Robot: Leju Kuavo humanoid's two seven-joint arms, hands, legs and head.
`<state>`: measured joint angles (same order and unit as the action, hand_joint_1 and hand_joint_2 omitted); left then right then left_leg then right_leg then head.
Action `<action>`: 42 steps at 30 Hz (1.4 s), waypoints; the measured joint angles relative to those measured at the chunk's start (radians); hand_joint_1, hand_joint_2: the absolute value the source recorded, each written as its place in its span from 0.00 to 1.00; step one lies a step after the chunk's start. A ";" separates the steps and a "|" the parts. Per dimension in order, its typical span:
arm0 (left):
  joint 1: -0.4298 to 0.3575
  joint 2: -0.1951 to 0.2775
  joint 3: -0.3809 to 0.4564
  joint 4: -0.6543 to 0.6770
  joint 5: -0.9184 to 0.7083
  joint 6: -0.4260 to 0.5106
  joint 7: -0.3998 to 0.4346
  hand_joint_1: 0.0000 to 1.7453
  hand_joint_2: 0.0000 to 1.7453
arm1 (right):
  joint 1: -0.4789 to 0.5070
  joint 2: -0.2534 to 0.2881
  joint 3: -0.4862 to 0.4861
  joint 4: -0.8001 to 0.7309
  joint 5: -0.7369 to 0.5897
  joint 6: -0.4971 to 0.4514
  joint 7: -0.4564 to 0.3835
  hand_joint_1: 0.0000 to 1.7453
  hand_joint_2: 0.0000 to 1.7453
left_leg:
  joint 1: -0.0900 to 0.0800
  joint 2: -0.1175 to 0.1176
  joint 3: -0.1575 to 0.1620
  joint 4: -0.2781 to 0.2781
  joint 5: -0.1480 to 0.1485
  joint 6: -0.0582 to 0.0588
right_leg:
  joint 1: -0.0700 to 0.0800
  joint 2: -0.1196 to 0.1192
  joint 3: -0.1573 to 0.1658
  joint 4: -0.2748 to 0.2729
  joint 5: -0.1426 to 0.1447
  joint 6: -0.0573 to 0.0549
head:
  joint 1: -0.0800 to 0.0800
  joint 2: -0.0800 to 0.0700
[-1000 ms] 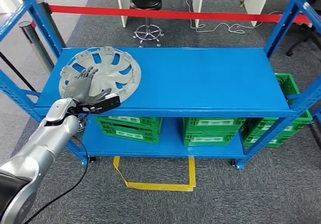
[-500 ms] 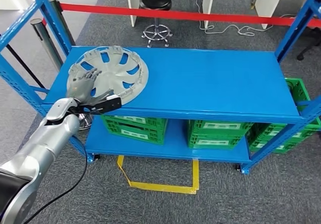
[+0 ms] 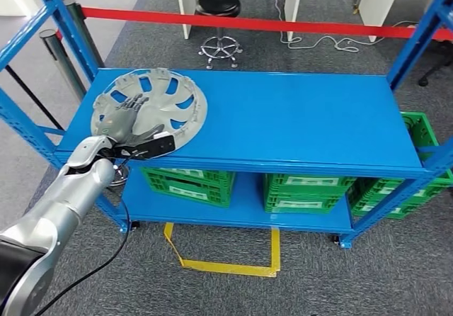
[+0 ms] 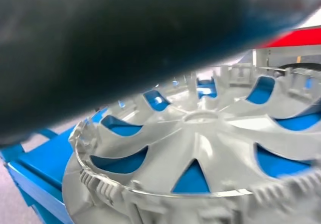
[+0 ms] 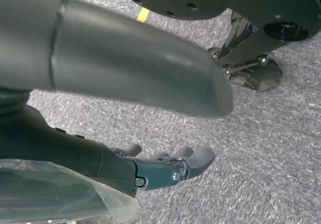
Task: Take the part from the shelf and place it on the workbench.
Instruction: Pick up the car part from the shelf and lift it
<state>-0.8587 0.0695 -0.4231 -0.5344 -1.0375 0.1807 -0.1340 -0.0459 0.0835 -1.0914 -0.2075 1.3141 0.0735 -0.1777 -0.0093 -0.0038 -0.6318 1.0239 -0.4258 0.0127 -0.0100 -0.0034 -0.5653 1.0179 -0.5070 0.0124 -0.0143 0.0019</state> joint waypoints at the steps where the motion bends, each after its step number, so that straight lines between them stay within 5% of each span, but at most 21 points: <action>1: -0.001 0.000 0.000 0.000 0.000 0.000 0.000 0.00 0.00 | 0.000 0.000 0.000 0.000 0.000 0.000 0.000 0.00 0.00 | 0.001 -0.001 0.004 -0.005 -0.002 0.002 | 0.000 -0.001 0.001 -0.002 -0.002 0.006 | 0.000 0.000; 4: -0.003 -0.003 0.000 0.000 0.000 0.001 -0.001 0.00 0.00 | -0.002 0.000 0.000 0.000 0.001 0.000 -0.001 0.00 0.00 | 0.010 -0.002 0.019 -0.021 -0.002 0.014 | -0.001 0.000 -0.031 0.060 -0.040 0.020 | 0.004 0.000; 7: 0.000 -0.007 0.000 0.000 0.000 0.002 -0.002 0.00 0.00 | -0.001 0.000 0.000 0.000 0.002 0.002 -0.002 0.00 0.00 | 0.010 -0.004 0.022 -0.021 -0.008 0.020 | -0.002 0.002 -0.144 0.249 -0.105 0.028 | 0.006 0.000; 9: 0.007 -0.009 -0.001 0.000 0.000 0.009 -0.006 0.00 0.00 | 0.000 0.000 0.000 0.001 0.003 0.002 -0.002 0.00 0.00 | 0.010 -0.007 0.028 -0.020 -0.015 0.019 | -0.003 0.001 -0.174 0.266 -0.076 0.031 | 0.006 0.000; 12: 0.012 -0.010 -0.001 0.000 0.001 0.021 -0.016 0.00 0.00 | 0.000 0.000 0.000 0.001 0.003 0.002 -0.002 0.00 0.00 | 0.010 -0.009 0.044 -0.013 -0.033 0.008 | -0.003 0.002 -0.100 0.081 0.040 0.029 | 0.006 0.000; 14: 0.012 -0.010 -0.001 0.000 0.004 0.025 -0.021 0.00 0.50 | -0.001 0.000 0.000 0.001 0.003 0.003 -0.003 0.00 0.00 | 0.007 -0.010 0.046 -0.006 -0.042 0.000 | -0.002 0.005 -0.064 0.014 0.054 0.019 | 0.005 0.000; 16: 0.017 -0.010 -0.001 0.000 0.016 0.030 -0.036 0.00 1.00 | -0.001 0.000 0.000 0.001 0.003 0.003 -0.003 0.00 0.00 | 0.006 -0.011 0.046 -0.005 -0.045 -0.006 | -0.002 0.007 -0.057 0.009 0.046 0.007 | 0.004 0.000; 19: 0.026 -0.012 -0.001 -0.006 0.044 0.033 -0.078 0.00 1.00 | 0.000 0.000 0.000 0.001 0.006 0.003 -0.003 0.00 0.00 | 0.009 -0.006 0.028 0.048 -0.082 -0.022 | -0.006 0.005 -0.047 0.005 0.043 -0.009 | 0.000 0.000; 22: 0.042 -0.014 -0.001 -0.020 0.102 -0.017 -0.150 0.00 1.00 | -0.002 0.000 0.000 0.001 0.013 0.003 -0.005 0.00 0.00 | 0.012 -0.004 -0.061 0.239 -0.162 -0.033 | -0.007 0.004 -0.039 0.005 0.037 -0.018 | -0.001 0.000; 24: 0.058 -0.014 -0.001 -0.033 0.141 -0.061 -0.200 0.00 1.00 | -0.001 0.000 0.000 0.001 0.017 0.002 -0.006 0.00 0.00 | 0.014 -0.004 -0.090 0.282 -0.155 -0.032 | -0.007 0.005 -0.034 0.005 0.033 -0.019 | -0.002 0.000; 28: 0.065 -0.010 -0.002 -0.060 0.164 -0.088 -0.233 0.00 1.00 | -0.001 0.000 0.000 0.001 0.019 0.002 -0.008 0.00 0.00 | 0.010 -0.002 0.002 0.052 -0.026 -0.019 | -0.005 0.005 -0.023 0.006 0.025 -0.009 | -0.001 0.000; 33: 0.068 -0.007 -0.003 -0.079 0.174 -0.100 -0.239 0.00 1.00 | -0.001 0.000 0.000 0.001 0.019 0.002 -0.009 0.00 0.00 | 0.010 -0.003 0.026 -0.009 -0.018 0.002 | -0.003 0.002 -0.031 0.009 0.015 0.017 | 0.000 0.000; 35: 0.068 -0.005 -0.005 -0.091 0.197 -0.130 -0.258 0.00 1.00 | -0.001 0.000 0.000 0.001 0.020 0.003 -0.009 0.00 0.00 | 0.014 -0.002 0.030 -0.016 -0.014 0.013 | -0.003 0.002 -0.066 0.083 -0.029 0.023 | 0.004 0.000; 38: 0.076 0.000 -0.024 -0.112 0.237 -0.201 -0.283 0.00 1.00 | -0.001 0.000 0.000 0.001 0.023 0.005 -0.008 0.00 0.00 | 0.012 -0.003 0.030 -0.016 -0.014 0.018 | -0.003 0.003 -0.160 0.270 -0.099 0.029 | 0.007 0.000; 40: 0.079 0.005 -0.041 -0.124 0.251 -0.239 -0.286 0.00 1.00 | 0.000 0.000 0.000 0.001 0.023 0.006 -0.008 0.00 0.00 | 0.011 -0.003 0.031 -0.014 -0.015 0.018 | -0.003 0.002 -0.164 0.261 -0.068 0.030 | 0.007 0.000; 42: 0.074 0.012 -0.058 -0.138 0.265 -0.275 -0.286 0.00 1.00 | -0.001 -0.001 0.000 0.001 0.023 0.007 -0.008 0.00 0.00 | 0.010 -0.004 0.030 -0.010 -0.018 0.014 | -0.003 0.003 -0.101 0.124 0.002 0.026 | 0.007 0.000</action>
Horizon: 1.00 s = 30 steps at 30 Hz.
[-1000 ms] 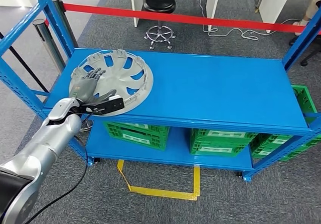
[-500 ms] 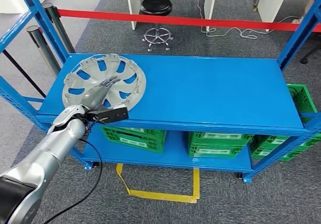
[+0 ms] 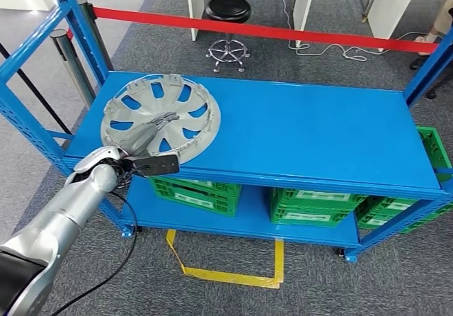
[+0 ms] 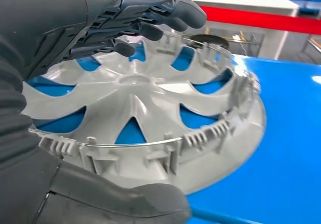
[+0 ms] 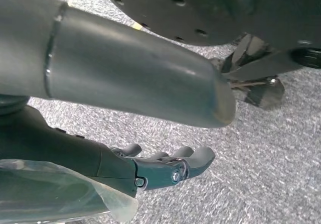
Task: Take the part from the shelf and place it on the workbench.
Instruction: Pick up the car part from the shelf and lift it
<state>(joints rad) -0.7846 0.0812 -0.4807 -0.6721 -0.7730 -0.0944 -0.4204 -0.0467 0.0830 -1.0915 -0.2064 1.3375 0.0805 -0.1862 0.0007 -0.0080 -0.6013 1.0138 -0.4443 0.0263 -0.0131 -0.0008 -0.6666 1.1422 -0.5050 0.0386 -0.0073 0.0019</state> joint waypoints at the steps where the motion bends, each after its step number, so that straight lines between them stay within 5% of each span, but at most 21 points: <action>1: -0.004 0.005 -0.010 -0.006 0.009 -0.020 0.000 0.00 1.00 | -0.001 0.000 0.000 0.000 0.000 0.000 0.000 0.00 0.00 | -0.002 -0.001 -0.002 0.003 -0.002 -0.004 | 0.000 0.001 0.032 -0.063 0.022 -0.004 | 0.000 0.000; 3: -0.013 0.015 -0.031 -0.011 0.032 -0.058 0.000 0.00 1.00 | -0.002 0.000 0.000 0.000 0.001 0.001 0.000 0.00 0.00 | -0.005 -0.002 -0.004 0.006 -0.003 -0.013 | 0.002 0.002 0.063 -0.118 0.031 -0.012 | -0.001 0.000; 7: -0.025 0.038 -0.080 -0.013 0.073 -0.101 0.005 0.00 1.00 | 0.000 0.000 0.000 0.000 0.006 0.002 0.000 0.00 0.00 | -0.002 0.000 -0.015 0.034 -0.024 -0.034 | -0.002 0.002 0.067 -0.125 0.039 -0.033 | -0.003 0.000; 10: -0.035 0.058 -0.123 -0.010 0.086 -0.112 0.022 0.00 1.00 | -0.001 0.000 -0.002 0.000 0.010 0.002 0.000 0.00 0.00 | 0.003 0.001 -0.088 0.206 -0.112 -0.048 | -0.004 0.001 0.068 -0.127 0.040 -0.042 | -0.006 0.000; 12: -0.036 0.070 -0.152 -0.002 0.090 -0.118 0.033 0.00 1.00 | 0.000 0.000 -0.003 0.000 0.012 0.002 0.000 0.00 0.00 | 0.005 0.001 -0.125 0.287 -0.132 -0.052 | -0.004 0.001 0.068 -0.127 0.040 -0.042 | -0.006 0.000; 13: -0.037 0.076 -0.165 0.003 0.092 -0.122 0.038 0.00 1.00 | 0.000 0.000 -0.004 0.000 0.013 0.002 0.000 0.00 0.00 | 0.006 0.001 -0.120 0.274 -0.114 -0.051 | -0.004 0.001 0.069 -0.127 0.040 -0.042 | -0.006 0.000; 16: -0.047 0.090 -0.193 0.020 0.097 -0.131 0.050 0.00 1.00 | -0.001 0.000 -0.004 0.000 0.016 0.003 -0.001 0.00 0.00 | 0.005 0.003 -0.032 0.082 -0.020 -0.043 | -0.002 0.001 0.071 -0.125 0.038 -0.038 | -0.006 0.000; 18: -0.056 0.097 -0.212 0.038 0.098 -0.125 0.058 0.00 1.00 | -0.001 0.000 -0.004 0.000 0.019 0.003 -0.002 0.00 0.00 | 0.001 0.004 0.001 0.009 -0.004 -0.036 | 0.001 0.001 0.068 -0.125 0.038 -0.029 | -0.005 0.000; 22: -0.059 0.102 -0.245 0.075 0.080 -0.079 0.105 0.00 1.00 | -0.002 0.000 -0.004 0.000 0.024 0.003 -0.004 0.00 0.00 | 0.002 0.003 0.006 -0.006 -0.001 -0.013 | 0.000 0.000 0.057 -0.110 0.023 -0.008 | -0.002 0.000; 25: -0.056 0.096 -0.259 0.108 0.065 -0.032 0.155 0.00 1.00 | -0.002 0.000 -0.005 0.000 0.027 0.004 -0.006 0.00 0.00 | 0.004 0.004 0.006 -0.010 0.003 -0.001 | 0.000 0.001 -0.024 0.058 -0.062 -0.001 | 0.002 0.000; 27: -0.048 0.092 -0.266 0.128 0.060 -0.021 0.170 0.00 1.00 | 0.000 0.000 -0.005 0.001 0.028 0.004 -0.006 0.00 0.00 | 0.003 0.004 0.006 -0.010 0.002 0.000 | 0.000 0.001 -0.074 0.156 -0.089 0.001 | 0.003 0.000; 28: -0.047 0.089 -0.268 0.137 0.057 -0.013 0.178 0.00 1.00 | 0.000 0.001 -0.005 0.001 0.028 0.004 -0.006 0.00 0.00 | 0.002 0.003 0.007 -0.010 0.002 0.000 | 0.000 0.001 -0.073 0.151 -0.073 0.001 | 0.004 0.000; 30: -0.047 0.083 -0.271 0.151 0.046 0.014 0.211 0.00 1.00 | -0.001 0.000 -0.006 0.001 0.028 0.004 -0.006 0.00 0.00 | 0.002 0.001 0.010 -0.008 -0.001 -0.003 | 0.000 0.000 -0.019 0.035 -0.004 -0.003 | 0.004 0.000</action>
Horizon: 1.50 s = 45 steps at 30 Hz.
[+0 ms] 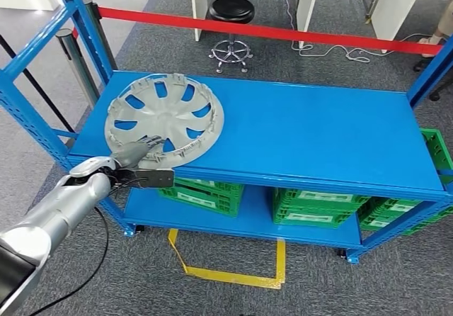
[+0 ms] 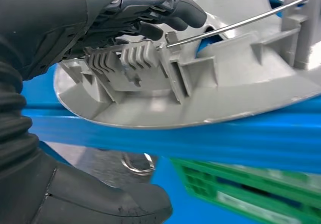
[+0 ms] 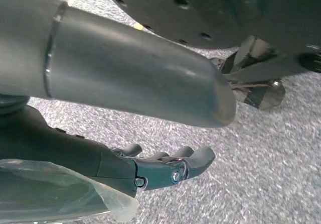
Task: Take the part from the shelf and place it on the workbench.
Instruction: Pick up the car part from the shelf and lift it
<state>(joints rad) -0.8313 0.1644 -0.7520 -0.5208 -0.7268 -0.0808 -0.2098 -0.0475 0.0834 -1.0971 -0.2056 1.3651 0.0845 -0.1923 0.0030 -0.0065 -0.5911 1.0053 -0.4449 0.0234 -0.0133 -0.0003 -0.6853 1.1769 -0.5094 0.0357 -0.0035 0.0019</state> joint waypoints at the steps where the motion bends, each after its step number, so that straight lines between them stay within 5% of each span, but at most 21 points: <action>1: 0.000 -0.003 -0.001 0.007 -0.007 0.021 0.023 0.00 1.00 | -0.001 0.000 0.000 0.000 0.000 0.000 0.000 0.00 0.00 | -0.002 0.000 0.000 0.003 -0.002 -0.004 | 0.001 0.000 0.038 -0.072 0.026 -0.003 | 0.000 0.000; 3: 0.002 -0.010 -0.001 0.021 -0.021 0.074 0.070 0.00 1.00 | -0.002 0.000 0.000 0.000 0.000 -0.001 0.000 0.00 0.00 | -0.006 0.000 -0.003 0.007 -0.005 -0.013 | 0.002 0.001 0.080 -0.151 0.044 -0.009 | -0.001 0.000; 7: 0.017 -0.029 0.013 0.043 -0.050 0.178 0.127 0.00 1.00 | 0.001 0.003 -0.001 0.000 0.003 -0.001 0.001 0.00 0.00 | -0.003 0.000 -0.010 0.022 -0.016 -0.031 | 0.001 0.001 0.085 -0.160 0.045 -0.029 | -0.002 0.000; 11: 0.037 -0.043 0.037 0.057 -0.063 0.233 0.136 0.00 1.00 | -0.001 0.006 -0.002 0.000 0.004 -0.001 0.001 0.00 0.00 | 0.002 0.002 -0.104 0.242 -0.128 -0.048 | -0.001 0.000 0.086 -0.162 0.045 -0.042 | -0.005 0.000; 13: 0.049 -0.049 0.048 0.062 -0.069 0.250 0.138 0.02 1.00 | 0.001 0.006 -0.003 0.000 0.004 -0.001 0.002 0.00 0.00 | 0.002 0.002 -0.126 0.291 -0.130 -0.049 | -0.001 0.001 0.087 -0.162 0.044 -0.042 | -0.006 0.000; 14: 0.052 -0.052 0.054 0.063 -0.071 0.256 0.139 0.06 1.00 | 0.001 0.007 -0.003 0.000 0.005 -0.001 0.002 0.00 0.00 | 0.002 0.002 -0.111 0.258 -0.104 -0.046 | -0.001 0.001 0.089 -0.162 0.044 -0.042 | -0.005 0.000; 16: 0.052 -0.058 0.066 0.064 -0.072 0.261 0.138 0.56 1.00 | 0.001 0.008 -0.004 0.000 0.005 -0.001 0.002 0.00 0.00 | 0.000 0.002 -0.048 0.123 -0.036 -0.036 | 0.000 0.001 0.092 -0.162 0.043 -0.040 | -0.005 0.000; 18: 0.053 -0.064 0.079 0.064 -0.073 0.262 0.134 1.00 1.00 | 0.000 0.011 -0.004 0.000 0.005 -0.001 0.002 0.00 0.00 | -0.005 0.002 -0.003 0.024 -0.008 -0.026 | 0.002 0.001 0.092 -0.161 0.042 -0.032 | -0.005 0.000; 23: 0.054 -0.082 0.107 0.064 -0.080 0.264 0.120 1.00 1.00 | -0.001 0.012 -0.008 0.000 0.005 -0.003 0.002 0.00 0.00 | -0.001 0.004 0.013 -0.011 -0.001 -0.004 | 0.001 0.000 0.075 -0.134 0.017 -0.006 | -0.001 0.000; 26: 0.058 -0.091 0.119 0.064 -0.096 0.257 0.115 1.00 1.00 | 0.001 0.012 -0.010 0.000 0.005 -0.005 0.001 0.00 0.00 | 0.001 0.006 0.014 -0.016 0.002 0.003 | 0.000 0.001 -0.010 0.047 -0.071 0.003 | 0.004 0.000; 28: 0.063 -0.095 0.130 0.065 -0.110 0.254 0.113 1.00 1.00 | 0.004 0.012 -0.013 0.000 0.005 -0.005 0.000 0.00 0.00 | 0.001 0.007 0.014 -0.015 0.002 0.003 | -0.002 0.000 -0.044 0.118 -0.084 0.008 | 0.005 0.000; 29: 0.064 -0.096 0.135 0.065 -0.115 0.253 0.113 1.00 1.00 | 0.005 0.012 -0.015 0.000 0.005 -0.005 0.000 0.00 0.00 | 0.002 0.006 0.014 -0.015 0.002 0.002 | -0.003 0.000 -0.031 0.094 -0.062 0.010 | 0.005 0.000; 31: 0.065 -0.097 0.143 0.065 -0.119 0.252 0.112 1.00 1.00 | 0.005 0.011 -0.016 0.000 0.004 -0.005 0.000 0.00 0.00 | 0.005 0.005 0.014 -0.010 -0.001 -0.004 | -0.008 0.000 0.035 -0.039 0.001 0.014 | 0.005 0.000; 33: 0.064 -0.096 0.152 0.065 -0.119 0.251 0.112 1.00 1.00 | 0.003 0.012 -0.017 0.000 0.004 -0.005 0.000 0.00 0.00 | 0.002 0.003 0.010 0.000 -0.006 -0.016 | -0.011 0.004 0.092 -0.142 0.029 0.009 | 0.005 0.000; 38: 0.066 -0.094 0.175 0.066 -0.116 0.224 0.095 1.00 1.00 | 0.003 0.013 -0.018 0.000 0.005 -0.005 -0.001 0.00 0.00 | 0.003 0.002 -0.002 0.031 -0.029 -0.035 | -0.009 0.007 0.104 -0.157 0.027 -0.023 | 0.004 0.000; 42: 0.067 -0.093 0.191 0.066 -0.119 0.191 0.060 1.00 1.00 | 0.003 0.013 -0.022 0.000 0.008 -0.005 -0.003 0.00 0.00 | 0.004 0.003 -0.106 0.267 -0.141 -0.045 | -0.007 0.002 0.105 -0.157 0.026 -0.035 | 0.001 0.000; 44: 0.068 -0.093 0.199 0.066 -0.119 0.180 0.044 1.00 1.00 | 0.004 0.013 -0.024 0.000 0.010 -0.005 -0.003 0.00 0.00 | 0.003 0.003 -0.118 0.290 -0.126 -0.040 | -0.005 0.001 0.107 -0.157 0.025 -0.036 | 0.001 0.000; 45: 0.067 -0.092 0.203 0.066 -0.119 0.177 0.040 1.00 1.00 | 0.003 0.013 -0.024 0.000 0.010 -0.005 -0.003 0.00 0.00 | 0.002 0.003 -0.096 0.241 -0.092 -0.034 | -0.005 0.001 0.110 -0.157 0.024 -0.037 | 0.001 0.000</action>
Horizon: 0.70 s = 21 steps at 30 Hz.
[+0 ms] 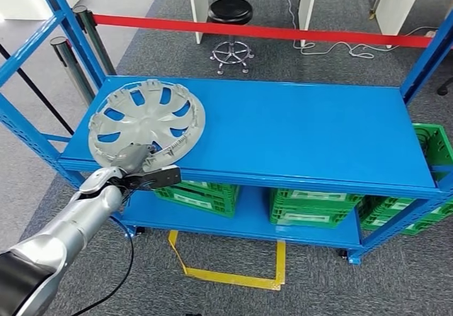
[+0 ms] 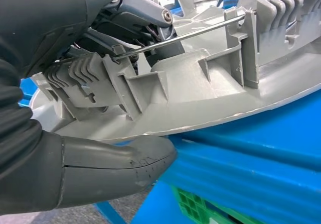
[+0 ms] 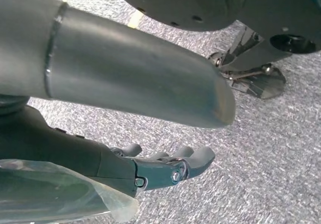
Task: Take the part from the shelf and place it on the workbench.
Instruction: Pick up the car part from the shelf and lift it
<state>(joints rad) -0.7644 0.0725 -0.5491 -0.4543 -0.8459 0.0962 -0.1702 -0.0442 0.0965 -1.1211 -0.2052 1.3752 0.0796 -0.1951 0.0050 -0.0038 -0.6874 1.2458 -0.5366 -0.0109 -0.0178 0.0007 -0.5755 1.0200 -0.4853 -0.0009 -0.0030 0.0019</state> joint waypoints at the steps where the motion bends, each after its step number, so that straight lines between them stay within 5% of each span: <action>1: -0.002 0.001 0.003 0.000 0.000 -0.002 -0.002 1.00 1.00 | 0.000 0.000 0.000 0.000 0.000 0.000 0.000 0.00 0.00 | -0.002 0.000 0.032 -0.072 0.041 0.008 | 0.001 0.000 0.002 0.000 -0.001 0.000 | 0.000 0.000; 4: -0.010 0.003 0.007 0.000 0.000 -0.006 -0.006 1.00 1.00 | -0.002 0.002 0.000 0.000 0.001 0.001 -0.001 0.00 0.00 | -0.012 0.001 0.097 -0.221 0.088 0.025 | 0.002 -0.001 0.001 0.000 -0.002 0.008 | 0.001 0.000; 8: -0.015 0.003 0.011 0.000 0.007 -0.015 -0.041 1.00 1.00 | -0.003 0.002 -0.001 0.000 0.004 0.000 -0.003 0.00 0.00 | -0.011 0.002 0.107 -0.249 0.092 0.031 | 0.000 -0.002 -0.006 0.006 -0.011 0.029 | 0.002 0.000; 10: -0.018 0.003 0.015 -0.001 0.021 -0.017 -0.074 1.00 1.00 | -0.003 0.002 -0.001 0.000 0.007 0.000 -0.004 0.00 0.00 | -0.005 0.005 0.111 -0.259 0.098 0.036 | -0.001 -0.001 -0.046 0.084 -0.057 0.035 | 0.006 0.000; 12: -0.014 0.002 0.025 -0.004 0.042 0.000 -0.107 1.00 1.00 | -0.001 0.002 -0.001 0.000 0.010 0.001 -0.005 0.00 0.00 | -0.005 0.006 0.109 -0.259 0.099 0.039 | -0.002 -0.002 -0.109 0.217 -0.116 0.040 | 0.008 0.000; 14: 0.001 -0.006 0.044 -0.019 0.080 0.033 -0.143 1.00 1.00 | 0.002 0.002 -0.001 0.000 0.011 0.001 -0.006 0.00 0.00 | -0.005 0.006 0.108 -0.258 0.099 0.039 | -0.004 -0.002 -0.138 0.275 -0.121 0.047 | 0.008 0.000; 18: 0.054 -0.047 0.120 -0.115 0.259 0.068 -0.247 1.00 1.00 | -0.001 0.002 -0.002 0.001 0.015 0.000 -0.008 0.00 0.00 | -0.002 -0.003 0.104 -0.240 0.091 0.025 | -0.012 -0.002 -0.027 0.059 -0.015 0.054 | 0.010 0.000; 21: 0.106 -0.081 0.182 -0.239 0.407 0.070 -0.289 1.00 1.00 | -0.005 0.004 -0.002 0.001 0.017 -0.001 -0.011 0.00 0.00 | -0.007 -0.007 0.095 -0.227 0.087 0.010 | -0.010 0.004 0.001 0.010 -0.013 0.035 | 0.011 0.000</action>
<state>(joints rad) -0.6587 -0.0090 -0.3673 -0.6933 -0.4394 0.1662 -0.4589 -0.0490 0.1003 -1.1230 -0.2041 1.3924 0.0782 -0.2066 -0.0019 -0.0107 -0.5922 1.0193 -0.4493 -0.0011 -0.0280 0.0043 -0.5748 1.0298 -0.4985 0.0344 0.0077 0.0019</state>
